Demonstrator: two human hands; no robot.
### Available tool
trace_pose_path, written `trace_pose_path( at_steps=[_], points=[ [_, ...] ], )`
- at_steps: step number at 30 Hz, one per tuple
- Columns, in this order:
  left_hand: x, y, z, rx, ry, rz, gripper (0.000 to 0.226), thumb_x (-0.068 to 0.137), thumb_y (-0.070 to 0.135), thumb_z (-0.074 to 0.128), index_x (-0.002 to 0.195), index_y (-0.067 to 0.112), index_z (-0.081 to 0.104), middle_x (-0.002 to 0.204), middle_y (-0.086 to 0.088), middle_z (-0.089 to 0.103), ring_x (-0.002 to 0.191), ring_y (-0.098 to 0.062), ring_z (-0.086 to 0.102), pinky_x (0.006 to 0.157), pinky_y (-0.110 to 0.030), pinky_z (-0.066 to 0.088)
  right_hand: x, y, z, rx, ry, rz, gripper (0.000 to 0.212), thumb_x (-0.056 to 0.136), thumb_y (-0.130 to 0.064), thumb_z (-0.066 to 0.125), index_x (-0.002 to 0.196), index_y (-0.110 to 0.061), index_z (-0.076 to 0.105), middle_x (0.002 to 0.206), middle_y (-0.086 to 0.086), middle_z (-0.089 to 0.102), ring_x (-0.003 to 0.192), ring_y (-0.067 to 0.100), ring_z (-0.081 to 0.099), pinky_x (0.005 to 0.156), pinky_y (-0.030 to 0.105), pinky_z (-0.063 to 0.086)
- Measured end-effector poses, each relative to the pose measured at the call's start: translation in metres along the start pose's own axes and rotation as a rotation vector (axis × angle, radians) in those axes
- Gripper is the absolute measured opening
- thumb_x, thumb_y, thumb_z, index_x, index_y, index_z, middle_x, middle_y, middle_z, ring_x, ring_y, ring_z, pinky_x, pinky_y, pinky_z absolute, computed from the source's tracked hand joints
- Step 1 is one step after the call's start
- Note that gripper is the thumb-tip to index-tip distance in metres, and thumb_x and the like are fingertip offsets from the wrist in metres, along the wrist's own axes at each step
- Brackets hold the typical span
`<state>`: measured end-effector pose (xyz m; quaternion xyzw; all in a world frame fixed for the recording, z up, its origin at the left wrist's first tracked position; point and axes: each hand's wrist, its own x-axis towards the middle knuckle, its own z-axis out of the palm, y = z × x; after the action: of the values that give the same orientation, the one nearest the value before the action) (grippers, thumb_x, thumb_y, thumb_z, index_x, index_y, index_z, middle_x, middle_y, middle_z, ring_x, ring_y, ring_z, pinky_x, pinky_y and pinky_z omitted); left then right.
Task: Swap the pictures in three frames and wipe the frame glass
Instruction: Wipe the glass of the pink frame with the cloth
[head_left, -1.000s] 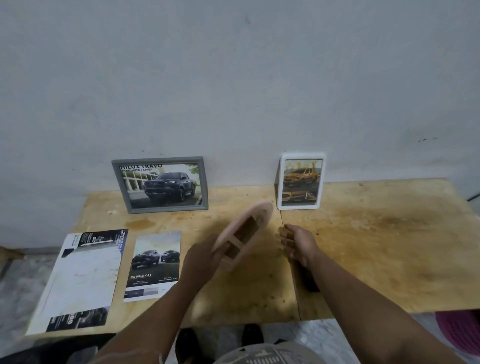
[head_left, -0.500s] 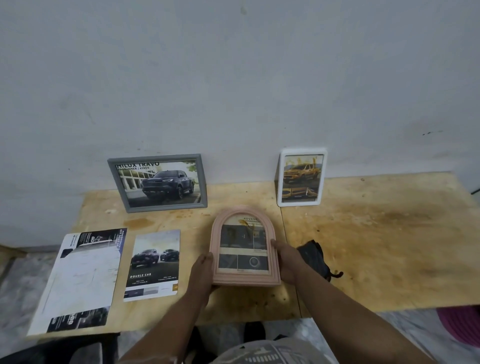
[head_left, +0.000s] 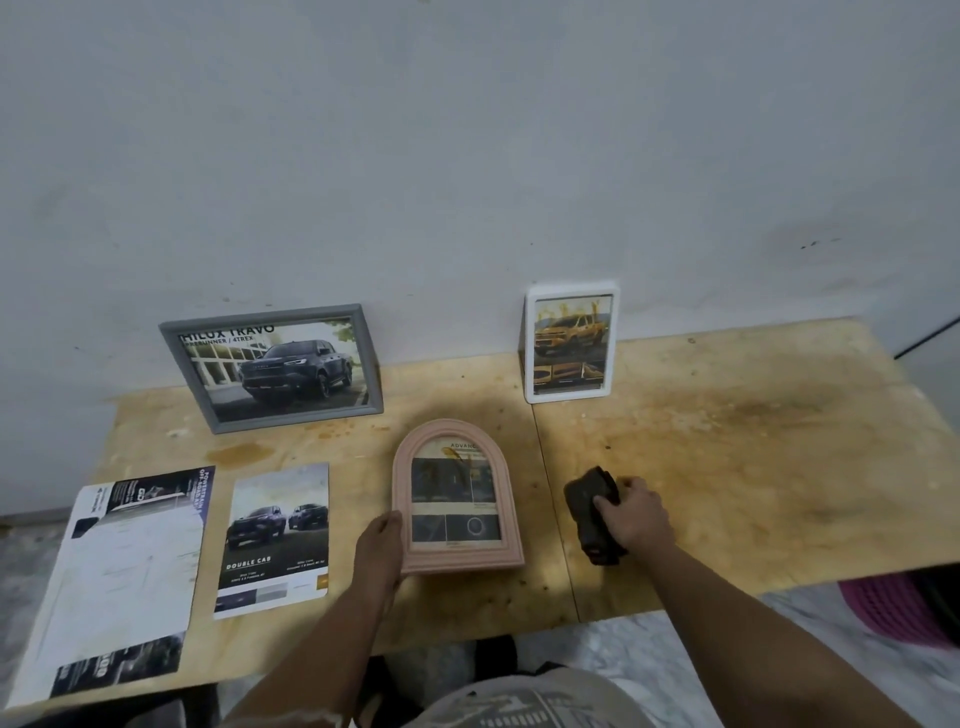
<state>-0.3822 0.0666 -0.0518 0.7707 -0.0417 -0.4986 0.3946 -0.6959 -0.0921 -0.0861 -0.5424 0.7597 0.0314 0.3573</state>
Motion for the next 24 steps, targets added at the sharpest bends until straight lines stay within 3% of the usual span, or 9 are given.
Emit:
trace_pose_path(
  at_steps=[3,7,10,12,14,18,24],
  points=[
    [0.003,-0.001,-0.003,0.066,-0.038,-0.018,0.043,0.108,0.042,0.047,0.123,0.009,0.069,0.117,-0.014,0.073,0.106,-0.035,0.067,0.106,-0.052,0.051,-0.011,0.008,0.006,-0.061,-0.004,-0.030,0.086,0.077,-0.071,0.068,0.143,-0.024,0.040,0.132,0.013,0.051,0.120,0.039,0.055,0.097,0.052,0.051],
    [0.015,-0.015,-0.007,0.148,-0.078,-0.049,0.049,0.102,0.051,0.055,0.128,0.012,0.068,0.121,-0.011,0.072,0.108,-0.034,0.067,0.108,-0.054,0.050,-0.020,0.004,0.017,-0.108,0.061,-0.028,0.083,0.074,-0.072,0.069,0.139,-0.030,0.039,0.128,0.009,0.055,0.120,0.036,0.054,0.097,0.054,0.043],
    [-0.008,-0.002,-0.003,0.195,-0.097,-0.036,0.037,0.105,0.044,0.054,0.122,0.013,0.065,0.119,-0.011,0.069,0.104,-0.032,0.064,0.106,-0.050,0.050,-0.013,0.005,0.018,0.011,0.007,0.039,0.063,0.073,-0.058,0.079,0.120,-0.027,0.051,0.103,0.001,0.065,0.098,0.028,0.061,0.088,0.048,0.045],
    [-0.013,-0.001,-0.001,0.222,-0.093,-0.027,0.030,0.105,0.040,0.054,0.119,0.015,0.060,0.119,-0.012,0.065,0.104,-0.032,0.061,0.107,-0.049,0.049,-0.011,0.004,0.015,0.136,-0.061,0.025,0.056,0.075,-0.044,0.085,0.118,-0.018,0.061,0.093,0.000,0.067,0.088,0.022,0.064,0.078,0.040,0.052],
    [-0.014,-0.003,-0.001,0.231,-0.095,-0.014,0.038,0.105,0.041,0.055,0.130,0.012,0.059,0.122,-0.012,0.064,0.106,-0.033,0.061,0.107,-0.050,0.049,-0.010,0.002,0.013,0.221,-0.110,-0.008,0.048,0.077,-0.030,0.088,0.116,-0.009,0.069,0.088,0.002,0.069,0.082,0.021,0.066,0.065,0.032,0.053],
    [-0.013,-0.007,-0.001,0.259,-0.100,0.005,0.052,0.104,0.044,0.055,0.143,0.009,0.053,0.126,-0.012,0.062,0.110,-0.033,0.060,0.107,-0.049,0.049,-0.021,-0.003,-0.001,0.650,-0.265,0.049,0.036,0.080,-0.011,0.085,0.110,0.001,0.068,0.094,0.015,0.072,0.084,0.029,0.070,0.056,0.029,0.056],
    [-0.014,-0.013,-0.002,0.294,-0.110,0.049,0.055,0.104,0.041,0.055,0.146,0.006,0.052,0.123,-0.009,0.061,0.110,-0.031,0.061,0.107,-0.048,0.049,-0.034,-0.018,-0.011,1.017,-0.482,0.085,0.053,0.077,-0.015,0.088,0.124,-0.009,0.064,0.117,0.019,0.072,0.108,0.041,0.068,0.079,0.049,0.062]
  ],
)
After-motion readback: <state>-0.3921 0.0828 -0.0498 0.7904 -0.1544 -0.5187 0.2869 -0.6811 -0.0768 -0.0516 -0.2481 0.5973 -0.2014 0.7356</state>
